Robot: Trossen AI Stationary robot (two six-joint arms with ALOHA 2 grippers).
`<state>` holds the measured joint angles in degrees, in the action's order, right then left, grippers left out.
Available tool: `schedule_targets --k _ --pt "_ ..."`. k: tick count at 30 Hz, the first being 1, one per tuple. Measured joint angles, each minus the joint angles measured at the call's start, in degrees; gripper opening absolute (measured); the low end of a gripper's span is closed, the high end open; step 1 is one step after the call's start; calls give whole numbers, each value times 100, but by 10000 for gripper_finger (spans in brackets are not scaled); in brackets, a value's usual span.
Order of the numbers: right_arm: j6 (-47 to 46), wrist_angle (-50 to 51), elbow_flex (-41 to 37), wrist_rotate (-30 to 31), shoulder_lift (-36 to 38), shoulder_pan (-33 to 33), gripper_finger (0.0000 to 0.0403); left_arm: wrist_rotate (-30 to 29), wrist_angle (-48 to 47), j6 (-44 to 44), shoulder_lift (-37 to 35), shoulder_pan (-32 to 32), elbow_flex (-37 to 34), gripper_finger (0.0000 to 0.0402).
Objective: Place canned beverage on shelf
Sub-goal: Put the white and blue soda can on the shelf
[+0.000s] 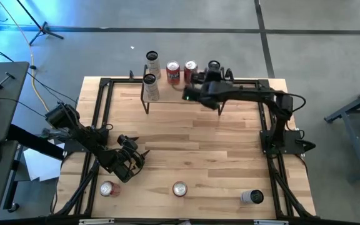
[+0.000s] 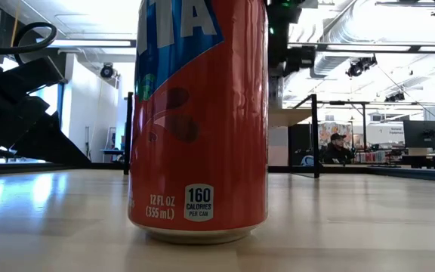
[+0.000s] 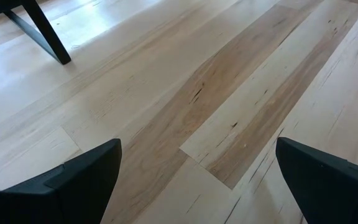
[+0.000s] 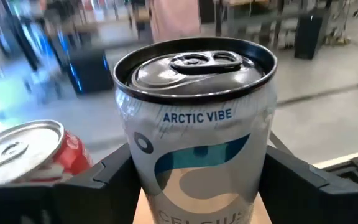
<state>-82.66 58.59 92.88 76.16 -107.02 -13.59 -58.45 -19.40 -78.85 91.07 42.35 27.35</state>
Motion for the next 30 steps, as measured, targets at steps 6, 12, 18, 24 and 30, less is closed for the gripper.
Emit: schedule_targets --k 6,12,18,24,30 --pt "-1647 -61 -901 1257 -2 304 252 0 0 0 -2 0 0 400" --pt "-2137 412 -1063 1418 15 360 252 2 2 0 -2 0 0 400" --pt "-1870 1188 -542 1314 68 357 252 0 2 0 0 1 0 400" --pt "-1758 1386 -217 938 66 367 252 0 2 0 0 0 0 400" --pt "-1386 1313 -190 655 63 301 252 2 4 0 -1 2 0 400"
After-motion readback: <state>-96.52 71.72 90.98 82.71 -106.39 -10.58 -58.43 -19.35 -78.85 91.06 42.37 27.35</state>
